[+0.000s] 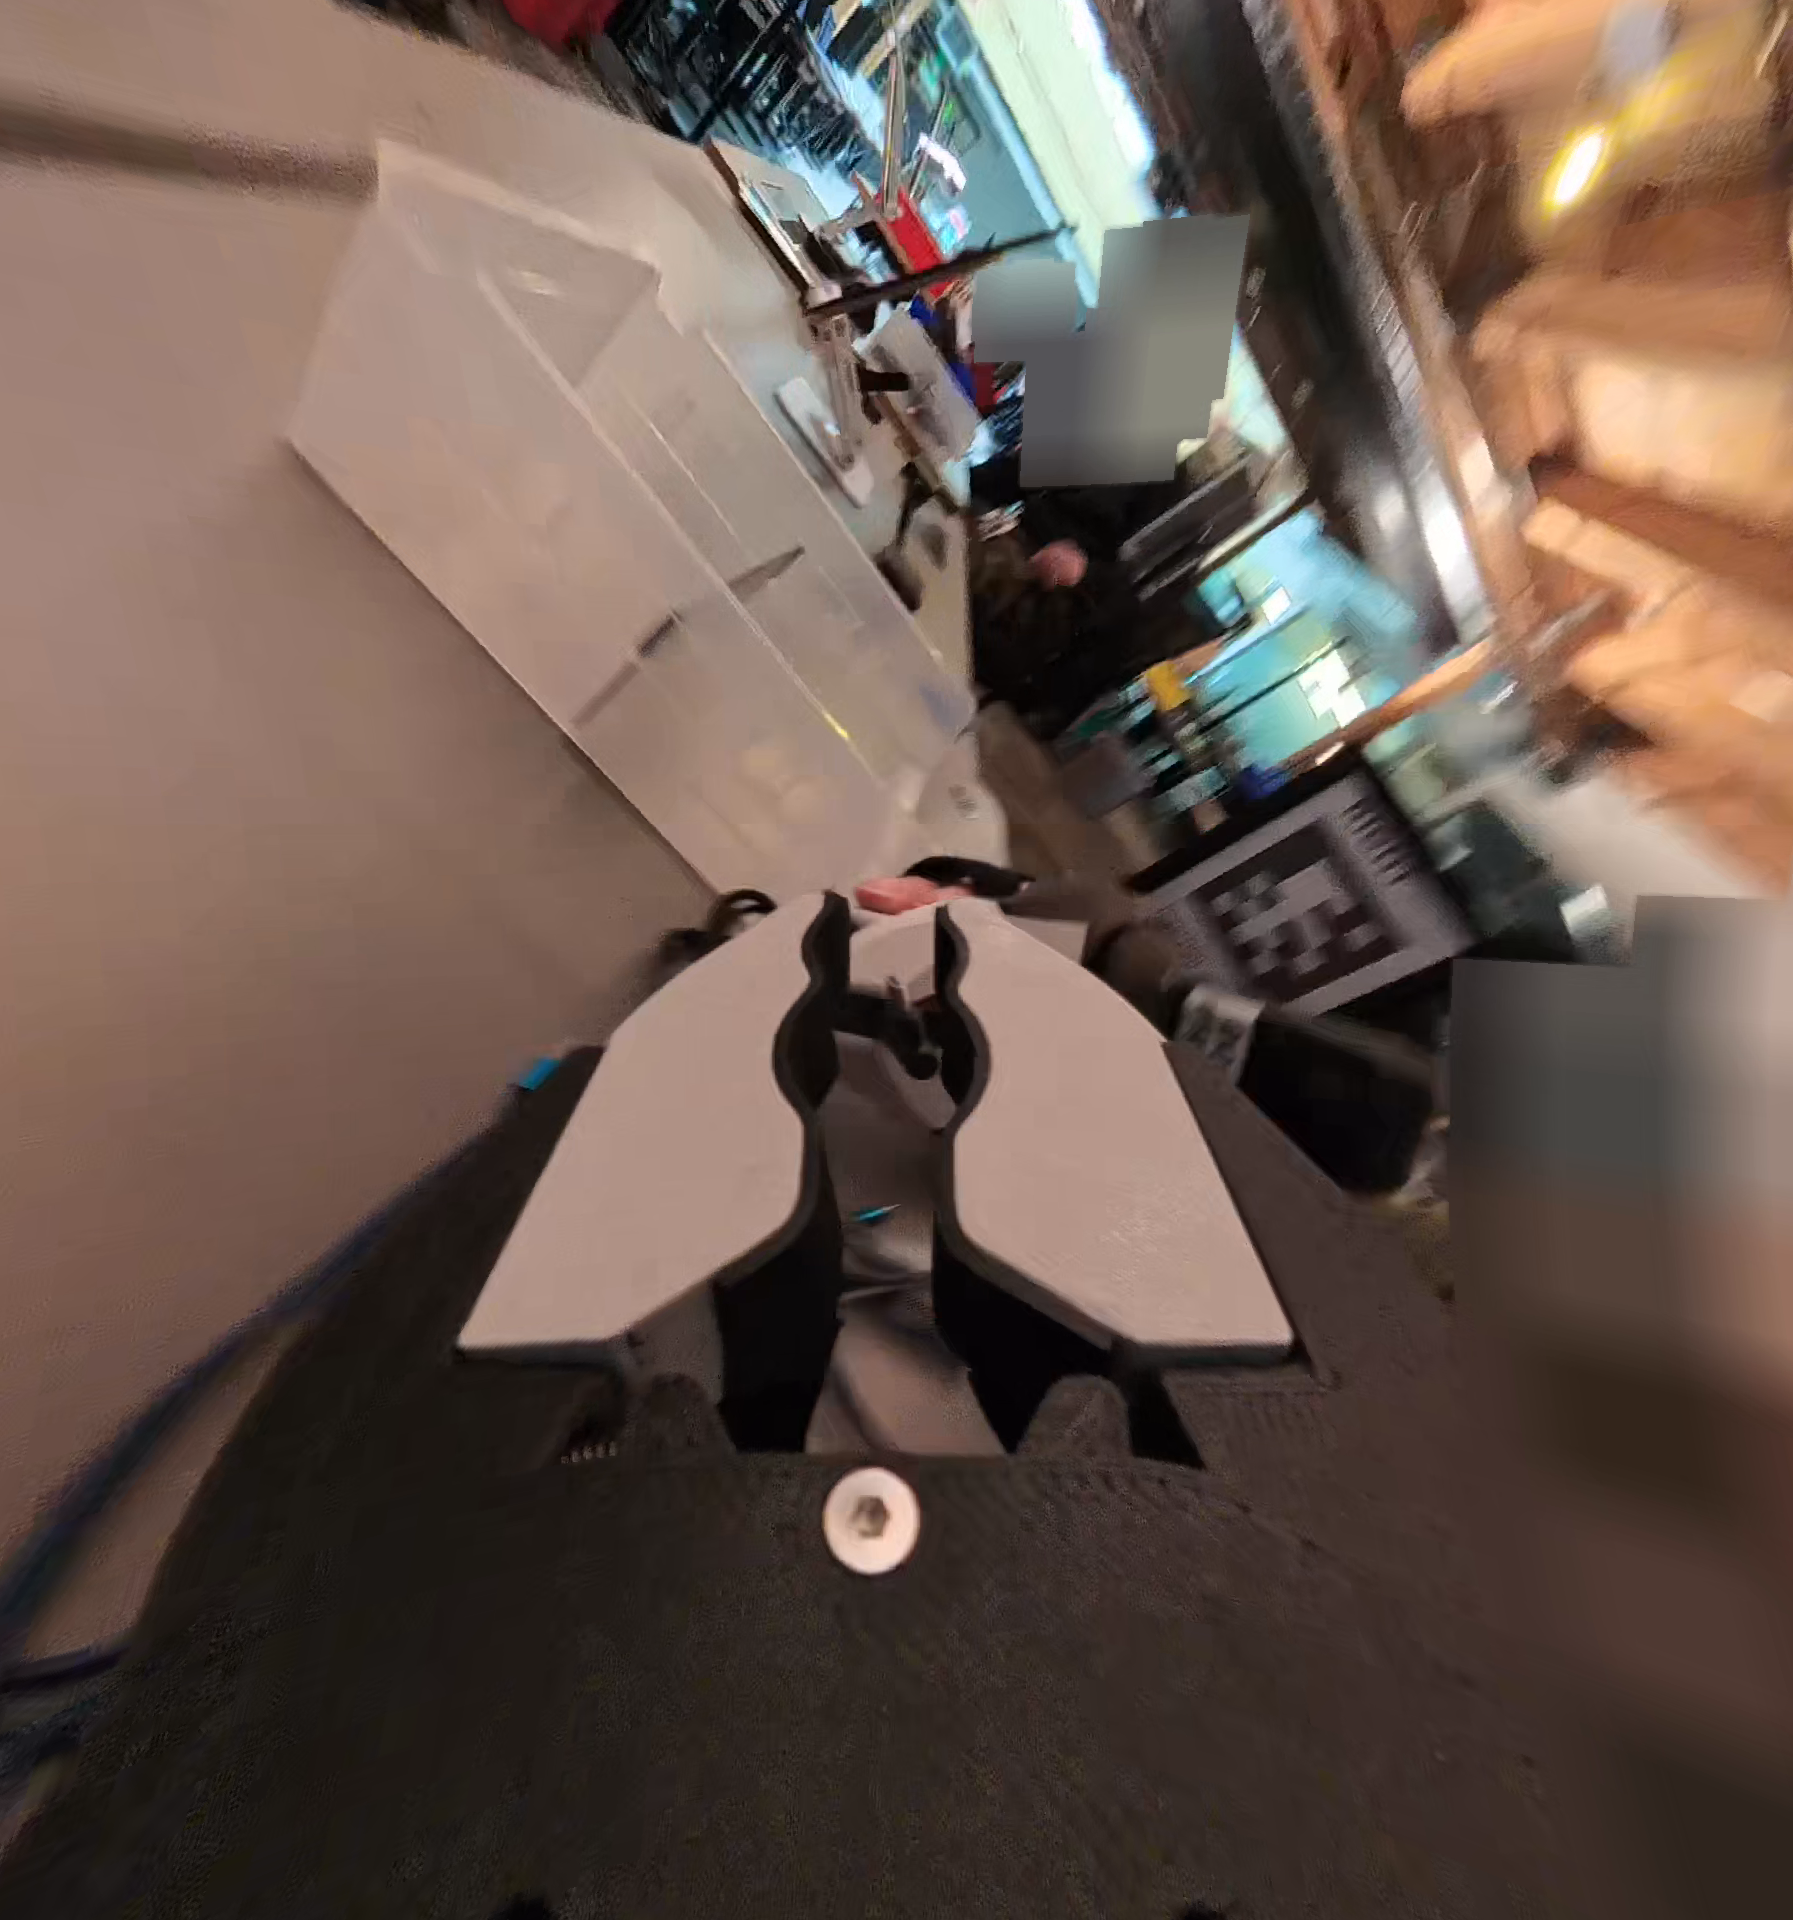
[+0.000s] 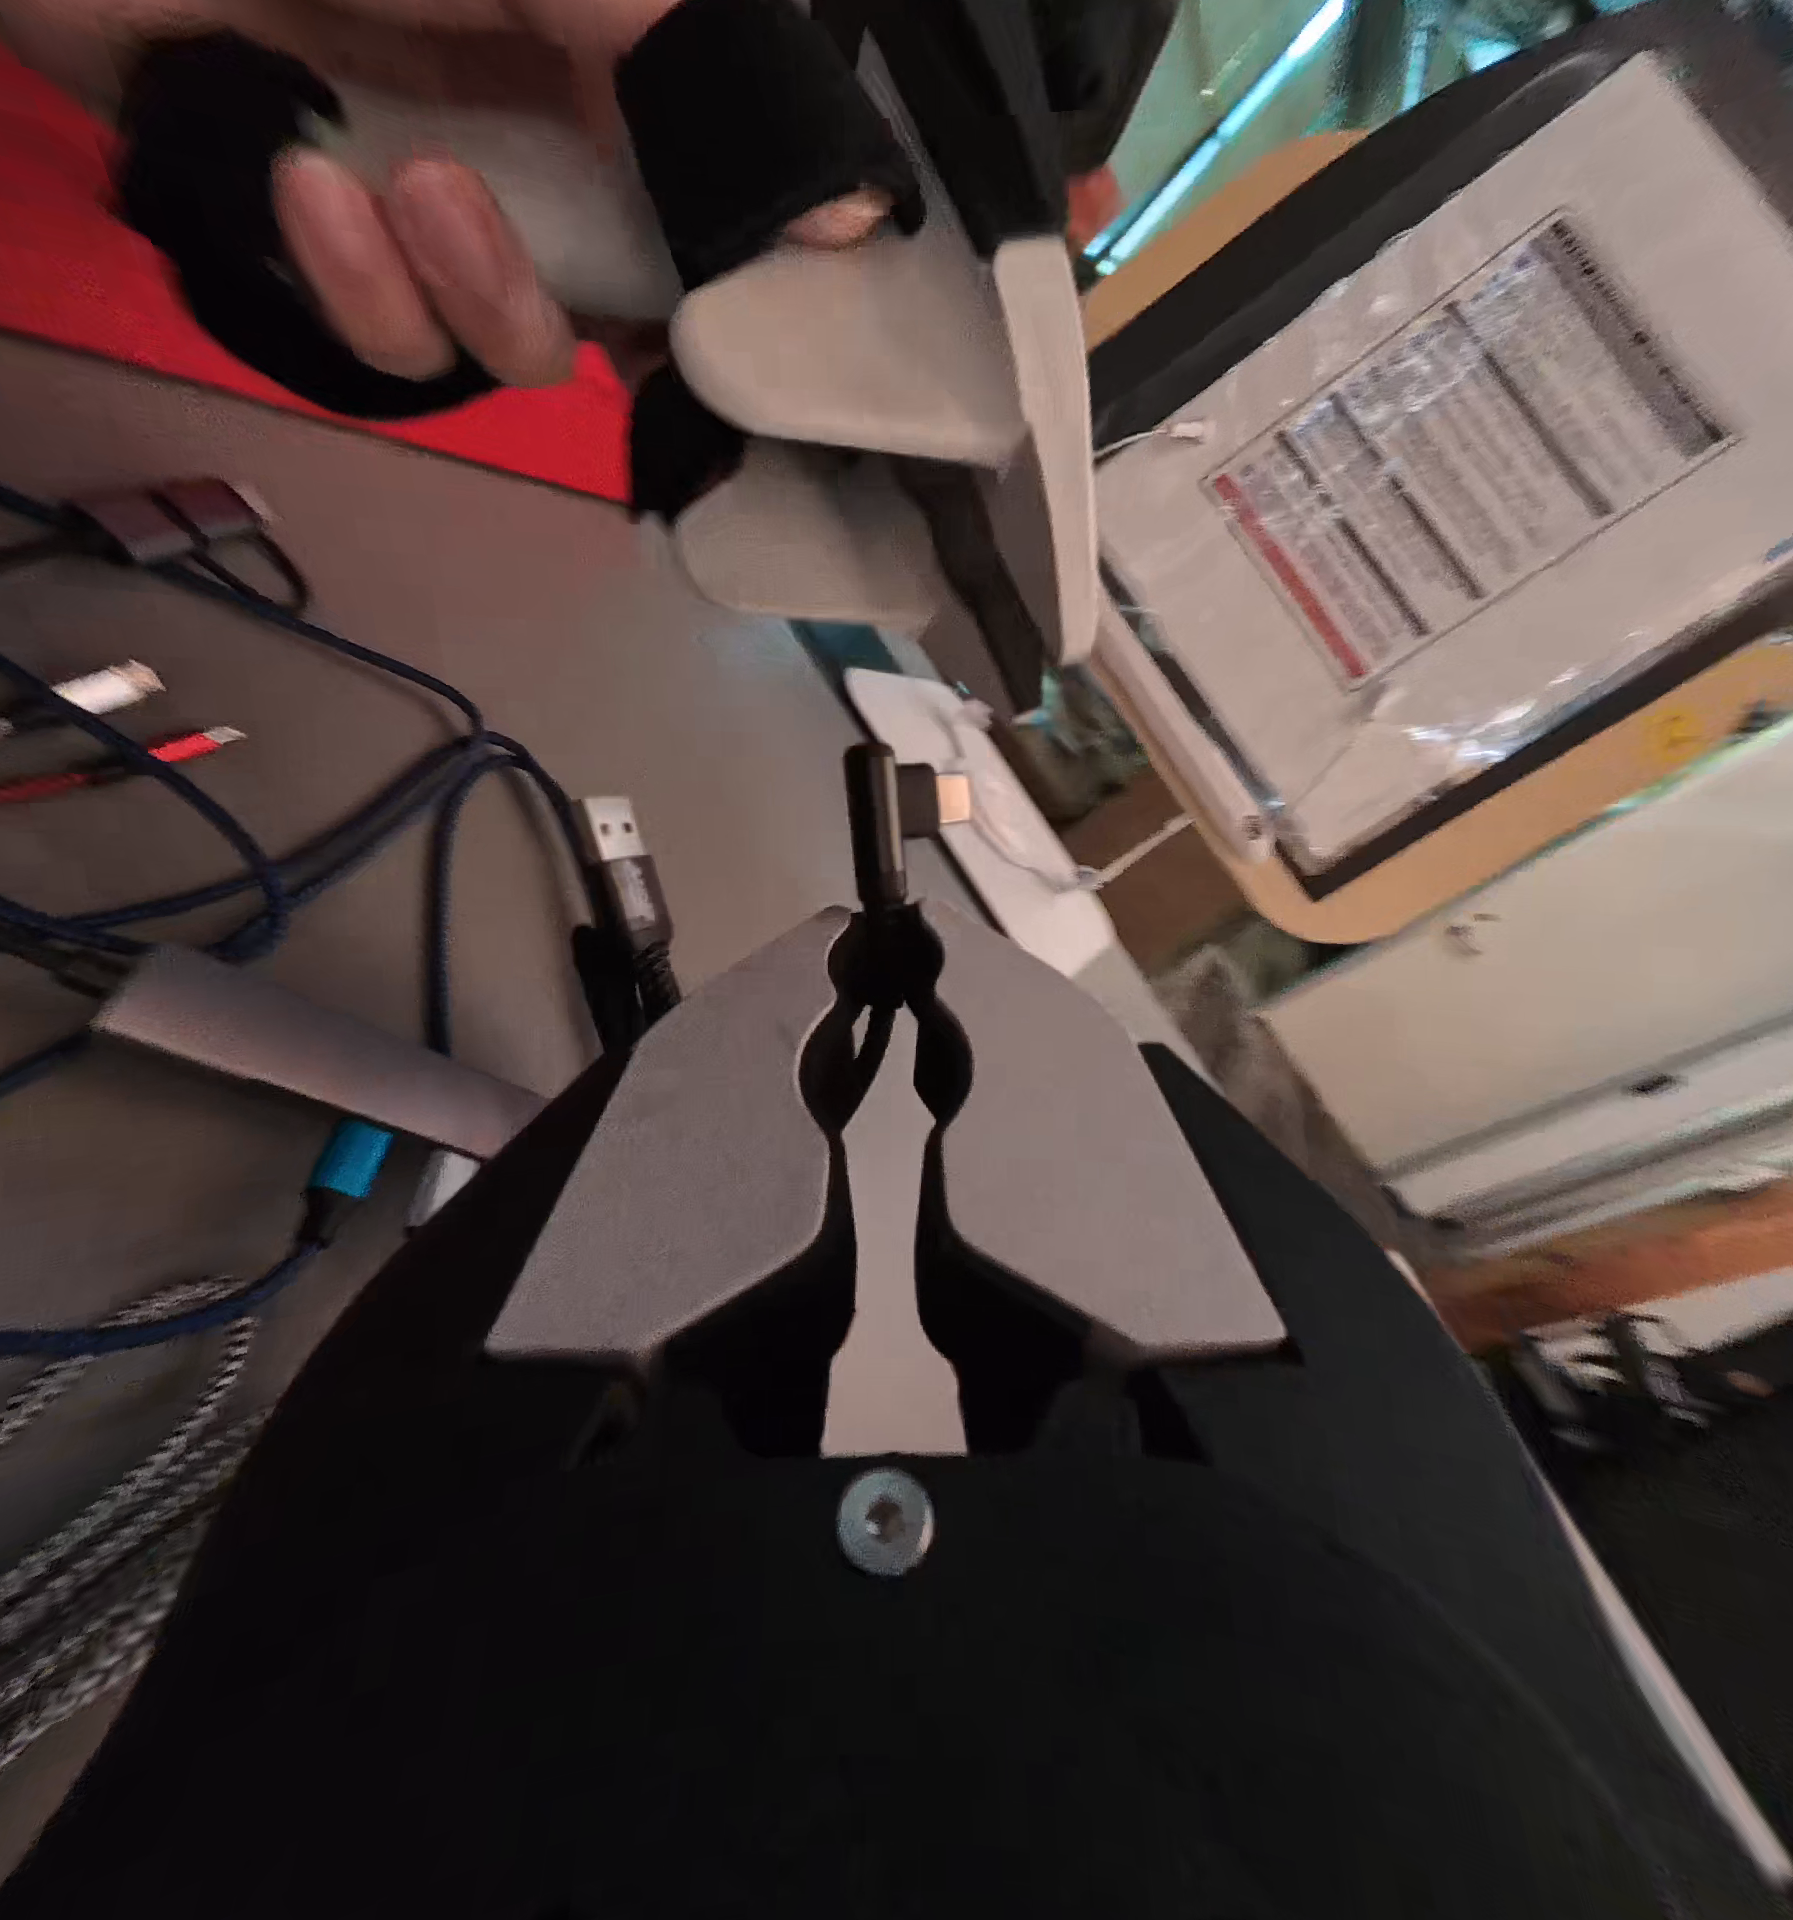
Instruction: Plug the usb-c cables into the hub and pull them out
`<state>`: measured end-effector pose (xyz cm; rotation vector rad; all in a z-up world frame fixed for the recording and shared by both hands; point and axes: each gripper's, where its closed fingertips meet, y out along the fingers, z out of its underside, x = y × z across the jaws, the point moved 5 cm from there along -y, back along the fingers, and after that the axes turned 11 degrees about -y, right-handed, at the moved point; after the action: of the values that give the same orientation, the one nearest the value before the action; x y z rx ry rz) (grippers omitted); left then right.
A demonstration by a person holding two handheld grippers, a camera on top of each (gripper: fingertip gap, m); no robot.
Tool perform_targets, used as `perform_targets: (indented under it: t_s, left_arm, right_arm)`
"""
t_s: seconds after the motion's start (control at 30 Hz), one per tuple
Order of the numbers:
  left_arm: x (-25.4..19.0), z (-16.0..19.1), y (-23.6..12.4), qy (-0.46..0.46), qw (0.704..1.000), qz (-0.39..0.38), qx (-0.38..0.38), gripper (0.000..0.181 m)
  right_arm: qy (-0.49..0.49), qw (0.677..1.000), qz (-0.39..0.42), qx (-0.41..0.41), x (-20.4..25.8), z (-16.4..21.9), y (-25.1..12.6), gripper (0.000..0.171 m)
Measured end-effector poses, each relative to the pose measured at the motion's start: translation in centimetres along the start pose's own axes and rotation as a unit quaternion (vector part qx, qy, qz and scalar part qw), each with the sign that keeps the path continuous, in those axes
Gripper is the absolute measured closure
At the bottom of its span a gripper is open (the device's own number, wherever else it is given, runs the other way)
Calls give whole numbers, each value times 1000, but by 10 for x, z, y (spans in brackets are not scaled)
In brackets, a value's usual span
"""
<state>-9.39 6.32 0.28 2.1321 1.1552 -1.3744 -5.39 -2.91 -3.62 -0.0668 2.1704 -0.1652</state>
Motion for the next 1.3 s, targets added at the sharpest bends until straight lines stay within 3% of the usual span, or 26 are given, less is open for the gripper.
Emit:
perform_targets:
  t_s: [0.07, 0.13, 0.33, 0.63, 0.67, 0.77, 0.9, 1.0, 1.1, 1.3]
  left_arm:
    - [-8, 0, -4, 123, 991, -35, 35, 158]
    - [-18, 10, -2, 211, 973, -46, 84, 134]
    - [-46, 55, 18, 415, 892, -30, 175, 129]
    - [-79, 77, 18, 447, 872, 90, 177, 166]
    - [-82, 78, 16, 453, 870, 96, 170, 175]
    - [-86, 79, 17, 473, 863, 92, 150, 178]
    - [-86, 75, 19, 464, 870, 72, 150, 180]
    - [-79, 63, 19, 438, 889, 35, 133, 180]
    - [-72, 50, 18, 420, 902, 0, 101, 180]
    - [-64, 44, 17, 406, 908, -28, 96, 180]
  right_arm:
    - [53, 997, -37, -31, -2, -1, -3, 165]
    - [104, 988, -79, -79, -4, -6, -9, 165]
    - [184, 936, -213, -213, -5, -30, -32, 165]
    - [292, 805, -380, -349, -6, -49, -62, 165]
    - [300, 793, -391, -357, -7, -50, -64, 165]
    - [315, 773, -407, -370, -7, -51, -66, 165]
    - [324, 784, -387, -361, -10, -48, -62, 164]
    - [342, 809, -324, -352, -22, -42, -56, 146]
    - [352, 837, -254, -333, -35, -35, -52, 144]
    - [411, 826, -204, -327, -53, -24, -51, 145]
